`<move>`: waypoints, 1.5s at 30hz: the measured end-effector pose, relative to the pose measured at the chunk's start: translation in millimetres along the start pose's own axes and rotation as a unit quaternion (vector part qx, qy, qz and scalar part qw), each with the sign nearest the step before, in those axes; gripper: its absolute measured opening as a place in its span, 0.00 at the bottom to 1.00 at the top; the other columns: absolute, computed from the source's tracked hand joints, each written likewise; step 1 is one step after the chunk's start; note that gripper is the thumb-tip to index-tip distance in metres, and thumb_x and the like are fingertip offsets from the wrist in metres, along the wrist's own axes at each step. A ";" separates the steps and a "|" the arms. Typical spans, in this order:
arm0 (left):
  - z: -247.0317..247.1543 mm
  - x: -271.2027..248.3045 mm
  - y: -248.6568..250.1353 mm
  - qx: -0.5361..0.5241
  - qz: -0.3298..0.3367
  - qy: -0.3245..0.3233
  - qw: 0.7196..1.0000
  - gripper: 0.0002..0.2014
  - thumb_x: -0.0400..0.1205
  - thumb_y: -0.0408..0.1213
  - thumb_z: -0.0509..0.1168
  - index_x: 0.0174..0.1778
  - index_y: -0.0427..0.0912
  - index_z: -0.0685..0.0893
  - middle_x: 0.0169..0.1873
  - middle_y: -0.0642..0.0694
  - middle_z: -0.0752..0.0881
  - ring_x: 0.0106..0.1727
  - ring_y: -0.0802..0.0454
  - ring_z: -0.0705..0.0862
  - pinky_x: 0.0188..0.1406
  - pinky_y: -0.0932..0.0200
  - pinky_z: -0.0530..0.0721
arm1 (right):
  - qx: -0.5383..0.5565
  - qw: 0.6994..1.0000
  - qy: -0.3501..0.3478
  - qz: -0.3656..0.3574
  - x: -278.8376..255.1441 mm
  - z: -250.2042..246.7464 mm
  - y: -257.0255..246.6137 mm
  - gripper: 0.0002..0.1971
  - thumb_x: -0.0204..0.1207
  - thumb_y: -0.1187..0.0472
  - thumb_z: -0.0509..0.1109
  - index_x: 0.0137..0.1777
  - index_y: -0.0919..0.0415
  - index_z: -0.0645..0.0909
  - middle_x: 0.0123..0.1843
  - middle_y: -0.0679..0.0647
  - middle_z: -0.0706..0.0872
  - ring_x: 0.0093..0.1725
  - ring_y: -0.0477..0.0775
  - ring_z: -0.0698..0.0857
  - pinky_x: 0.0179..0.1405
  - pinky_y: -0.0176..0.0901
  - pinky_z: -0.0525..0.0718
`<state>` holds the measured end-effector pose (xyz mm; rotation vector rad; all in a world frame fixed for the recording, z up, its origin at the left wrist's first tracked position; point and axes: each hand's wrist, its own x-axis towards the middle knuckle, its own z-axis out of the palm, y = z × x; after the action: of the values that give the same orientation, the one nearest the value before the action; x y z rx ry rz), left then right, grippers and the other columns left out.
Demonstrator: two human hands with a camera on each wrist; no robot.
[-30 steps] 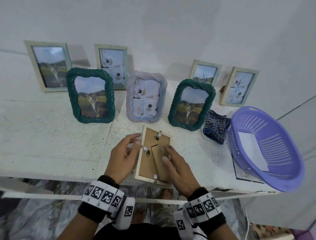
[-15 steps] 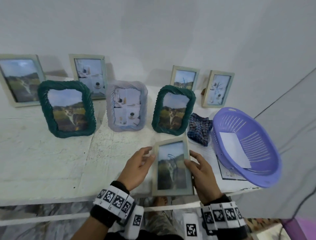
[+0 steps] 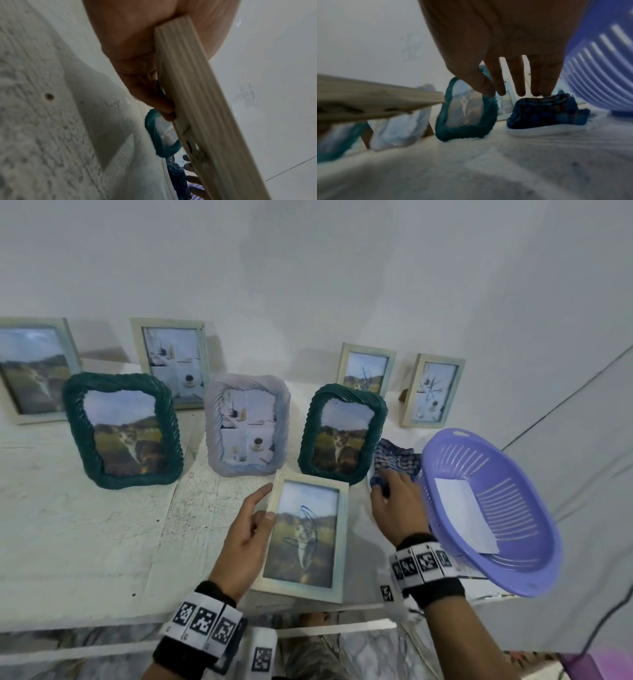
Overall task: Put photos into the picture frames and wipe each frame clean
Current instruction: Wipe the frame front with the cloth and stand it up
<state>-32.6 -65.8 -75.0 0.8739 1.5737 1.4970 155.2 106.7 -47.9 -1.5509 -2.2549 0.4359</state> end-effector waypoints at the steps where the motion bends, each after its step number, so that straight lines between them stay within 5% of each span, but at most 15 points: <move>1: -3.2 0.4 -1.5 0.007 -0.002 0.004 1.000 0.19 0.89 0.40 0.55 0.72 0.66 0.71 0.38 0.30 0.79 0.43 0.39 0.81 0.55 0.55 0.79 | -0.063 0.998 -0.020 0.002 10.6 1.7 1.5 0.17 0.78 0.62 0.63 0.66 0.62 0.78 0.65 0.63 0.79 0.61 0.67 0.76 0.61 0.53 0.73; 6: -12.2 -2.3 -1.9 0.020 0.009 0.014 1.000 0.19 0.88 0.38 0.55 0.71 0.64 0.72 0.41 0.28 0.78 0.43 0.47 0.78 0.45 0.75 0.76 | -0.190 0.974 -0.107 0.055 34.9 15.2 13.0 0.23 0.77 0.63 0.61 0.73 0.55 0.71 0.75 0.65 0.70 0.69 0.71 0.69 0.69 0.58 0.70; 10: -11.9 -4.5 4.0 0.011 0.013 0.023 1.000 0.18 0.89 0.34 0.54 0.69 0.61 0.72 0.38 0.46 0.83 0.41 0.60 0.82 0.41 0.80 0.75 | -0.209 0.976 -0.054 0.017 39.7 17.8 18.2 0.15 0.74 0.69 0.62 0.60 0.61 0.80 0.61 0.64 0.82 0.56 0.69 0.78 0.57 0.54 0.74; 13: -10.1 -3.8 7.6 0.007 0.016 0.016 1.000 0.18 0.89 0.32 0.53 0.70 0.57 0.71 0.44 0.46 0.85 0.39 0.72 0.81 0.41 0.82 0.74 | -0.170 0.985 -0.022 0.005 38.2 9.8 16.2 0.09 0.75 0.71 0.61 0.51 0.67 0.79 0.52 0.68 0.84 0.48 0.70 0.80 0.48 0.54 0.75; 17: -8.9 -0.2 4.5 0.014 0.025 0.013 1.000 0.18 0.89 0.33 0.53 0.71 0.58 0.71 0.42 0.46 0.84 0.38 0.63 0.80 0.40 0.81 0.75 | -0.090 0.996 0.013 0.014 15.5 -4.3 5.6 0.11 0.75 0.74 0.62 0.56 0.70 0.78 0.53 0.70 0.83 0.51 0.70 0.80 0.50 0.54 0.76; 21: -6.3 1.6 -0.4 0.022 0.026 0.022 0.999 0.19 0.89 0.36 0.54 0.75 0.58 0.69 0.37 0.31 0.78 0.41 0.45 0.77 0.39 0.74 0.75 | 0.002 0.998 0.070 -0.007 -28.9 -15.7 -11.7 0.08 0.79 0.71 0.62 0.55 0.67 0.77 0.47 0.64 0.82 0.45 0.66 0.79 0.41 0.46 0.70; 24: -2.6 0.6 -0.9 0.024 0.034 0.029 0.999 0.20 0.89 0.36 0.53 0.76 0.59 0.69 0.31 0.41 0.72 0.35 0.48 0.73 0.38 0.69 0.75 | 0.027 0.990 0.121 -0.062 -64.7 -23.6 -37.1 0.08 0.79 0.65 0.60 0.54 0.64 0.79 0.47 0.59 0.82 0.44 0.60 0.78 0.41 0.37 0.66; 27: 0.0 -0.1 0.1 0.024 0.040 0.031 0.998 0.19 0.88 0.41 0.54 0.74 0.64 0.69 0.31 0.41 0.73 0.32 0.39 0.71 0.36 0.50 0.78 | 0.022 0.986 0.034 -0.162 -91.2 -20.9 -66.2 0.13 0.77 0.58 0.58 0.56 0.59 0.79 0.57 0.56 0.82 0.52 0.56 0.77 0.50 0.35 0.70; 30: 0.8 -1.3 0.4 0.036 0.049 0.028 0.998 0.20 0.87 0.45 0.55 0.76 0.64 0.68 0.37 0.32 0.77 0.37 0.33 0.78 0.41 0.37 0.82 | -0.027 0.968 -0.116 -0.219 -104.4 -7.1 -79.3 0.16 0.76 0.53 0.54 0.59 0.56 0.75 0.74 0.55 0.73 0.75 0.58 0.68 0.72 0.52 0.71; 32: 1.1 -2.5 0.6 0.048 0.059 0.037 0.996 0.20 0.87 0.44 0.54 0.76 0.63 0.68 0.33 0.39 0.77 0.33 0.40 0.76 0.36 0.42 0.81 | -0.006 0.970 -0.146 -0.195 -103.4 -1.7 -82.6 0.19 0.77 0.48 0.51 0.61 0.56 0.73 0.77 0.54 0.71 0.78 0.54 0.65 0.75 0.55 0.69; 36: 3.9 -7.7 6.3 0.025 0.078 0.049 0.995 0.20 0.88 0.36 0.54 0.75 0.60 0.68 0.29 0.56 0.78 0.32 0.60 0.77 0.35 0.63 0.79 | -0.044 0.983 -0.091 -0.154 -90.2 13.7 -86.2 0.37 0.81 0.34 0.41 0.80 0.59 0.65 0.82 0.55 0.66 0.80 0.54 0.65 0.79 0.51 0.65; 41: 2.7 -9.5 15.7 0.006 0.086 0.072 0.994 0.20 0.88 0.32 0.54 0.75 0.53 0.70 0.43 0.64 0.87 0.43 0.64 0.84 0.46 0.74 0.79 | -0.082 0.978 -0.060 -0.184 -93.5 19.7 -97.6 0.26 0.82 0.48 0.52 0.76 0.59 0.73 0.76 0.54 0.76 0.74 0.59 0.75 0.60 0.52 0.81; 45: -6.2 -13.8 14.9 -0.028 0.052 0.089 0.994 0.20 0.88 0.32 0.54 0.76 0.51 0.72 0.47 0.48 0.89 0.49 0.53 0.88 0.46 0.67 0.84 | -0.056 0.946 -0.094 -0.304 -111.9 19.1 -87.8 0.25 0.76 0.60 0.56 0.73 0.61 0.76 0.74 0.55 0.78 0.70 0.63 0.78 0.64 0.56 0.81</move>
<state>-32.2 -79.8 -59.0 0.8194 1.6246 1.7255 110.7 -29.5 -39.2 -0.8008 -2.7829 0.2855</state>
